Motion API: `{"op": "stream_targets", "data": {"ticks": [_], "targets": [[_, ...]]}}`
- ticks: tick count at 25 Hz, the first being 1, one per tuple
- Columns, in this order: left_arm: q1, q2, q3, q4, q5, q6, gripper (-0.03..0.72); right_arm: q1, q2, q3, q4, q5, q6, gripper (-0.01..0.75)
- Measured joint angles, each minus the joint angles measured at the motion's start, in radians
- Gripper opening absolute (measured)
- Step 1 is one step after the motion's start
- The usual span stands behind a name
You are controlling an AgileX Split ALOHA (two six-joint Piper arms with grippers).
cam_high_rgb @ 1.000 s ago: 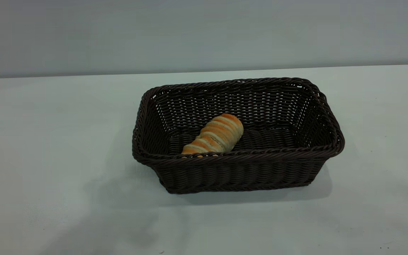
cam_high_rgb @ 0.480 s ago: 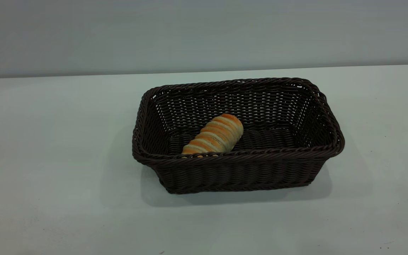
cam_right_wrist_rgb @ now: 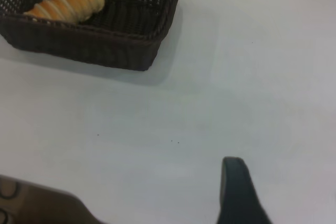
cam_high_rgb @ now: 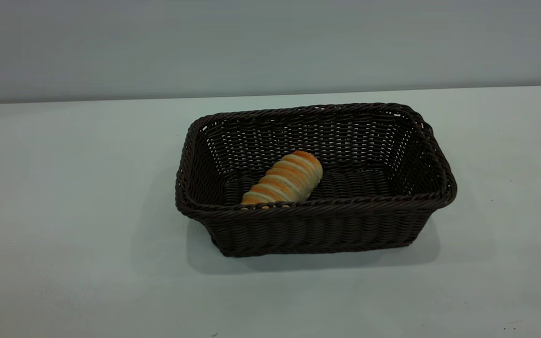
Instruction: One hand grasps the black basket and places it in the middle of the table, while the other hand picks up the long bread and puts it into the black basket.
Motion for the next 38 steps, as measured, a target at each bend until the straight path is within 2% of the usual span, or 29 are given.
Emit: {"op": "stream_targets", "data": {"ticks": [8,14,17,18,20,25,28,32,38], "targets": [[0.0,-0.192,0.042,-0.031,-0.037,0.0,0.59,0.0,0.0,0.0,0.0,0.0,0.0,0.453],[0.0,-0.291,0.042,-0.032,-0.036,0.0,0.59,-0.068,0.0,0.0,0.0,0.0,0.0,0.452],[0.003,-0.336,0.042,-0.032,-0.036,0.0,0.59,-0.059,0.0,0.0,0.0,0.0,0.0,0.452],[0.02,-0.349,0.042,-0.033,-0.035,0.0,0.59,-0.048,0.0,0.0,0.0,0.0,0.0,0.452],[0.099,-0.372,0.042,-0.035,-0.033,0.0,0.59,-0.031,0.0,0.0,0.0,0.0,0.0,0.452],[0.417,-0.425,0.042,-0.035,-0.033,0.0,0.59,-0.029,0.0,0.0,0.0,0.0,0.0,0.452],[0.531,-0.481,0.042,-0.035,-0.031,0.0,0.59,-0.029,0.0,0.0,0.0,0.0,0.0,0.452],[0.597,-0.493,0.042,-0.035,-0.026,0.0,0.59,-0.029,0.0,0.0,0.0,0.0,0.0,0.452],[0.596,-0.493,0.042,-0.035,-0.026,0.0,0.59,-0.029,0.0,0.0,0.0,0.0,0.0,0.452]]}}
